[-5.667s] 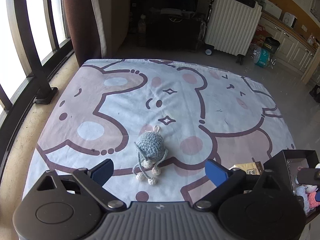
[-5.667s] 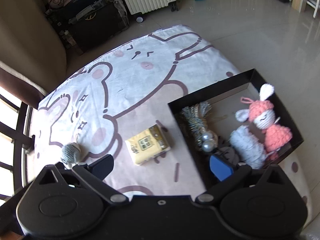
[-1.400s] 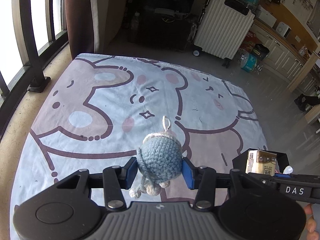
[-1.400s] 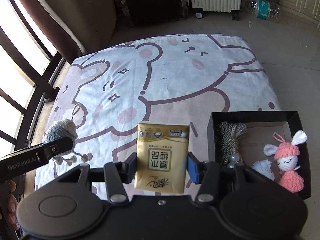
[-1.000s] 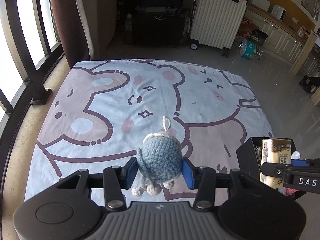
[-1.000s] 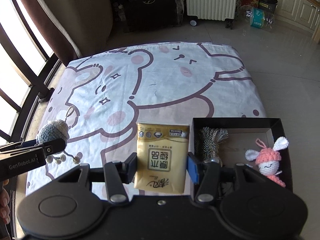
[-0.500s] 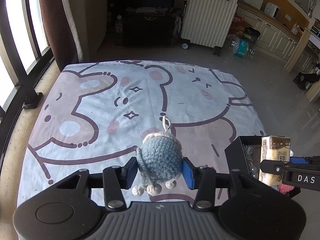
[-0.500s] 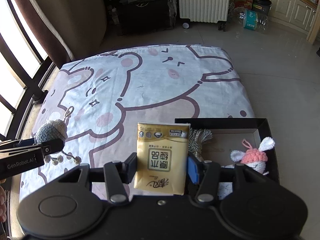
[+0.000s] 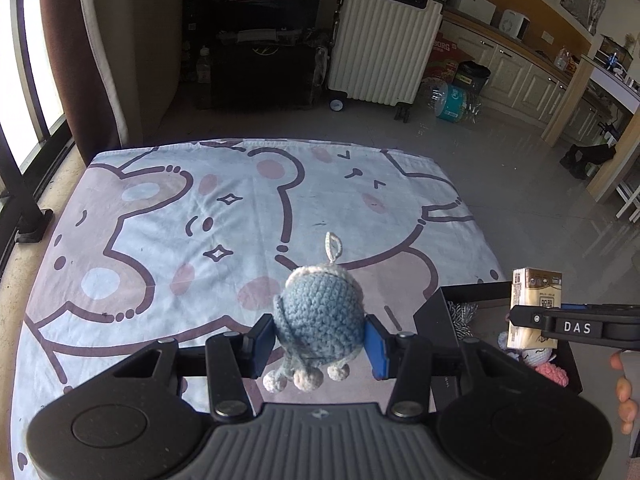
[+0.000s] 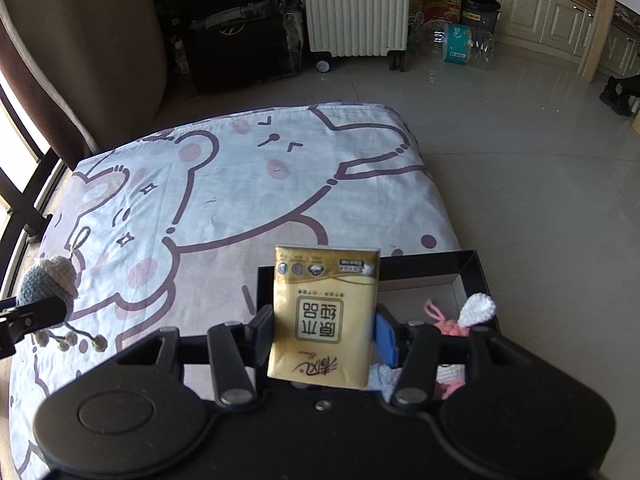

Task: Organize objects
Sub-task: 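Carry the tissue pack with the right tool while the left tool carries the toy, then lower the tissue pack and knitted toy into the box and open both grippers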

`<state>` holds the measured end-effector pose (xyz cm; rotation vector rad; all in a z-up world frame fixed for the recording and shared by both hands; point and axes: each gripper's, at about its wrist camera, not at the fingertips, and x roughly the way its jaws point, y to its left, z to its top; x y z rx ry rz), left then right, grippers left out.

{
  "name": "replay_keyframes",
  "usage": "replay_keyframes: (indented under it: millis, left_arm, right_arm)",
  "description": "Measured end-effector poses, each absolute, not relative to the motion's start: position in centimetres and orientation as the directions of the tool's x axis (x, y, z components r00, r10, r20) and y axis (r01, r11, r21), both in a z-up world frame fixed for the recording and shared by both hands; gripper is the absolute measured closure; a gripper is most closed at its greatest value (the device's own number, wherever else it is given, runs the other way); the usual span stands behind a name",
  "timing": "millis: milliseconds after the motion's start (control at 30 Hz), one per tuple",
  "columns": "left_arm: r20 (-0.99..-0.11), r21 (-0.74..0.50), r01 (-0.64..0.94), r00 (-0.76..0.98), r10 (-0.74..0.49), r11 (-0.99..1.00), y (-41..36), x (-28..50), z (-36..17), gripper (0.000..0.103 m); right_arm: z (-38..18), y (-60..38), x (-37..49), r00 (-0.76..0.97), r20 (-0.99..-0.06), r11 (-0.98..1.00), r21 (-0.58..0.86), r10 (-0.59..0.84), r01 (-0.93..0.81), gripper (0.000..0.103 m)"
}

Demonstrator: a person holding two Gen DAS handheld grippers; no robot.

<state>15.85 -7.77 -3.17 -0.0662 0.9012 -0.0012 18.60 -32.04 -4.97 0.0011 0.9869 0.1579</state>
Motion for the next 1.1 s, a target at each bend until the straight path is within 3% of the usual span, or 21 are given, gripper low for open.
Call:
replay_keyframes:
  millis: [967, 1033, 1100]
  left_arm:
    - [-0.765, -0.108, 0.107, 0.626, -0.151, 0.988, -12.3, 19.5, -5.1, 0.054]
    - [-0.753, -0.127, 0.118, 0.634, -0.173, 0.985, -12.9, 19.7, -5.0, 0.054]
    - [-0.742, -0.137, 0.135, 0.642, -0.192, 0.981, -13.7, 19.9, -4.8, 0.054]
  right_arm:
    - [-12.6, -33.7, 22.8, 0.425, -0.899, 0.985, 0.04, 0.108, -0.167, 0.05]
    - [-12.8, -34.1, 22.9, 0.414, -0.902, 0.986, 0.061, 0.12, -0.152, 0.047]
    - [-12.8, -34.7, 23.0, 0.417, -0.9, 0.989, 0.085, 0.129, -0.123, 0.036]
